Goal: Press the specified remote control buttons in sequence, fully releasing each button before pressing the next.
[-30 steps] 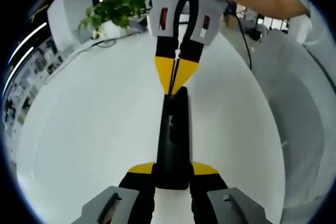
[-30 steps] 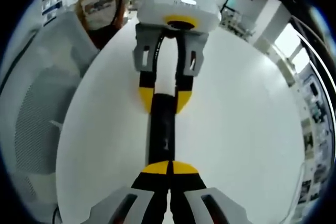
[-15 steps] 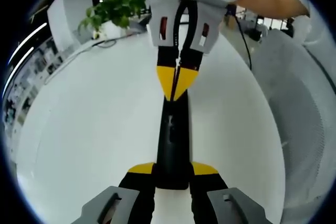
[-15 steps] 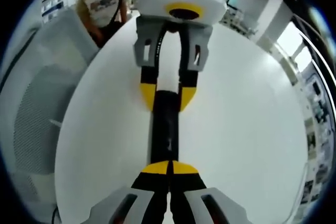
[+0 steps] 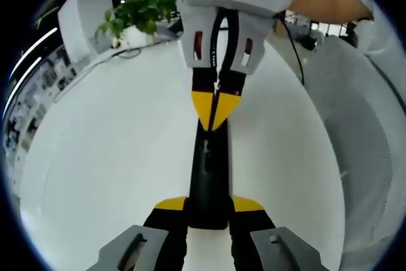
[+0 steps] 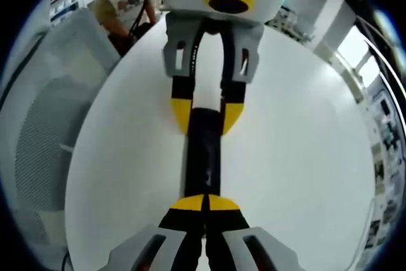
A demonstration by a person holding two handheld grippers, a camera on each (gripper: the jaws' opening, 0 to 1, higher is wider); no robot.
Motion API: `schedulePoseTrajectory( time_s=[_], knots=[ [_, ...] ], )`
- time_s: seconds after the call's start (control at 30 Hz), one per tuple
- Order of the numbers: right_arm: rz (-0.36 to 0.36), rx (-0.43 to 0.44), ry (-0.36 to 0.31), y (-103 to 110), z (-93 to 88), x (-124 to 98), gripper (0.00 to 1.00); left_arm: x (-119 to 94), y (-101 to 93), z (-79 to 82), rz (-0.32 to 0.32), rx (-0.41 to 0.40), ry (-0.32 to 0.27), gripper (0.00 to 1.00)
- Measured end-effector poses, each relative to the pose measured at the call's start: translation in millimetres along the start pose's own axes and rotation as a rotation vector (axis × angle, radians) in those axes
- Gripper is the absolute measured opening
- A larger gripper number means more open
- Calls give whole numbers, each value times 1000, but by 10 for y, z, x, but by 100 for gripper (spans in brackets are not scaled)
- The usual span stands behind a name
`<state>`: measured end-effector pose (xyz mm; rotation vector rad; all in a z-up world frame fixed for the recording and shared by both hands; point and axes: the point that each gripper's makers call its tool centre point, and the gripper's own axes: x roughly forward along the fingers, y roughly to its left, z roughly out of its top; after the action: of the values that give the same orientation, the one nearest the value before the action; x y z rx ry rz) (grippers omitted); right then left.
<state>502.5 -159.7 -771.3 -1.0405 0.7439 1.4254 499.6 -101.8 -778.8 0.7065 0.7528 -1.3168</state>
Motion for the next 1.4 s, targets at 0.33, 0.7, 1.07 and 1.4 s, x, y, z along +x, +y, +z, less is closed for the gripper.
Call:
schedulePoseTrajectory(
  time_s=[0.33,0.7,1.07,1.4],
  knots=[
    [7,13,4,-3,-2,10,0,2,-1,0,3,-2,-1,24],
    [11,8,26,-4,-9,22,0,-6,-3,3,9,3,-7,24],
    [12,8,39,-5,-11,32,0,-5,0,1,10,0,-5,24],
    [-5,7,38,-2,-14,22,0,-5,-1,3,9,-3,-15,24]
  ],
)
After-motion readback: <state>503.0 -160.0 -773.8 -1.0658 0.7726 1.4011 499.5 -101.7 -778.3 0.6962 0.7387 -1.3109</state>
